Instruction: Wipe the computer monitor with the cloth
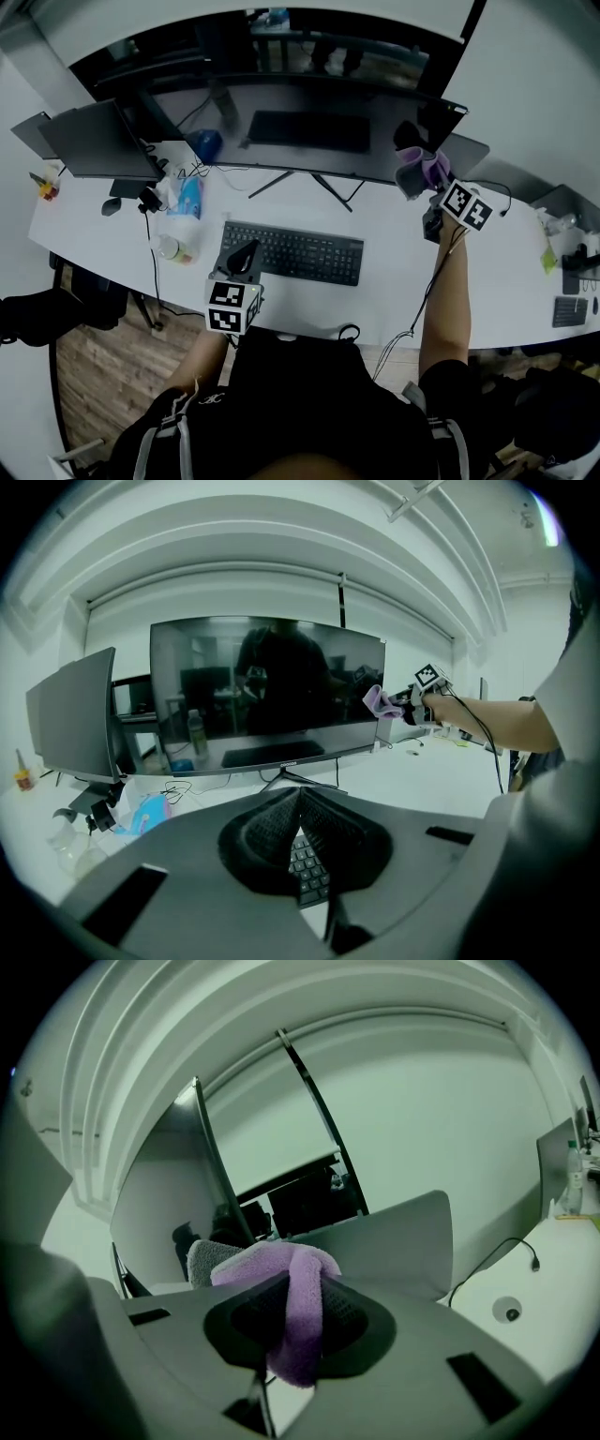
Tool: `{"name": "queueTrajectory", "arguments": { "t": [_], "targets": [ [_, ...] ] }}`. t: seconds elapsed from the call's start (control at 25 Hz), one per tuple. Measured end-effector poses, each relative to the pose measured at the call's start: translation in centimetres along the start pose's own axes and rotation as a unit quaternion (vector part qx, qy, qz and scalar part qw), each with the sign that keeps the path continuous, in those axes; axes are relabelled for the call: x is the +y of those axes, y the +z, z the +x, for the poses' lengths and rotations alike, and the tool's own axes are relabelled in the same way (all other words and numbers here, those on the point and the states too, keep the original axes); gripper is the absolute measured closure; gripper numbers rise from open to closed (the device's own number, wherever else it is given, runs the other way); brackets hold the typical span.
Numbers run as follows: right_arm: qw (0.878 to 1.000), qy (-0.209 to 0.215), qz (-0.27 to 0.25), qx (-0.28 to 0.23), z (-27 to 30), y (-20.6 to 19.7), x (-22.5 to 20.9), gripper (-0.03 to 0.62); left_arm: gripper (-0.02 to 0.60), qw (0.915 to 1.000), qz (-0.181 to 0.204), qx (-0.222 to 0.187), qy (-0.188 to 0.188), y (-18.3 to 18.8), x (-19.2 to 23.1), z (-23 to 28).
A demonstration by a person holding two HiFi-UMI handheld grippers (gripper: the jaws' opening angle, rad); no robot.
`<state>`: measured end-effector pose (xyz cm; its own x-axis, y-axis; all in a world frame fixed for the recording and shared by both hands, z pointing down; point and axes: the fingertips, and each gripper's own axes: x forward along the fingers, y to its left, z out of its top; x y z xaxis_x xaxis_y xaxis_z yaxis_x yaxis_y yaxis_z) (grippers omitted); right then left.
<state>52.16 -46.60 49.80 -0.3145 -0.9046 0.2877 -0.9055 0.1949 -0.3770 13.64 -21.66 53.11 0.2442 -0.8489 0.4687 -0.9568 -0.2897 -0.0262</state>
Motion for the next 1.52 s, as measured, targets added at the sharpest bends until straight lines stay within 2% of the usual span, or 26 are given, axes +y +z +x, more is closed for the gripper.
{"name": "queueTrajectory", "arguments": {
  "t": [0.48, 0.6, 0.92, 1.16, 1.36, 1.52],
  "targets": [
    [0.998, -0.028, 0.013, 0.063, 3.0, -7.7, -3.1, 0.502, 0.568, 0.9997, 0.003, 0.021, 0.015, -1.1, 1.2, 0.9],
    [0.996, -0.039, 0.005, 0.079, 3.5, -9.3, -3.7, 0.502, 0.568, 0.9993, 0.006, 0.034, 0.017, -1.7, 1.7, 1.0],
    [0.988, -0.064, -0.025, 0.137, 5.3, -14.0, -4.4, 0.503, 0.568, 0.9993, 0.011, 0.035, 0.011, -1.5, 2.6, 1.5],
    [0.989, -0.085, 0.007, 0.124, 6.1, -14.5, -4.4, 0.508, 0.568, 0.999, 0.005, 0.042, 0.016, -2.2, 4.4, 1.4],
    [0.986, -0.09, 0.068, 0.122, 6.4, -15.6, -4.2, 0.51, 0.568, 0.9988, -0.003, 0.046, 0.018, -3.0, 5.9, 1.0],
    [0.983, -0.093, 0.097, 0.125, 6.5, -16.7, -3.5, 0.51, 0.568, 0.9989, -0.007, 0.042, 0.019, -3.1, 7.3, 0.6]
  ]
}}
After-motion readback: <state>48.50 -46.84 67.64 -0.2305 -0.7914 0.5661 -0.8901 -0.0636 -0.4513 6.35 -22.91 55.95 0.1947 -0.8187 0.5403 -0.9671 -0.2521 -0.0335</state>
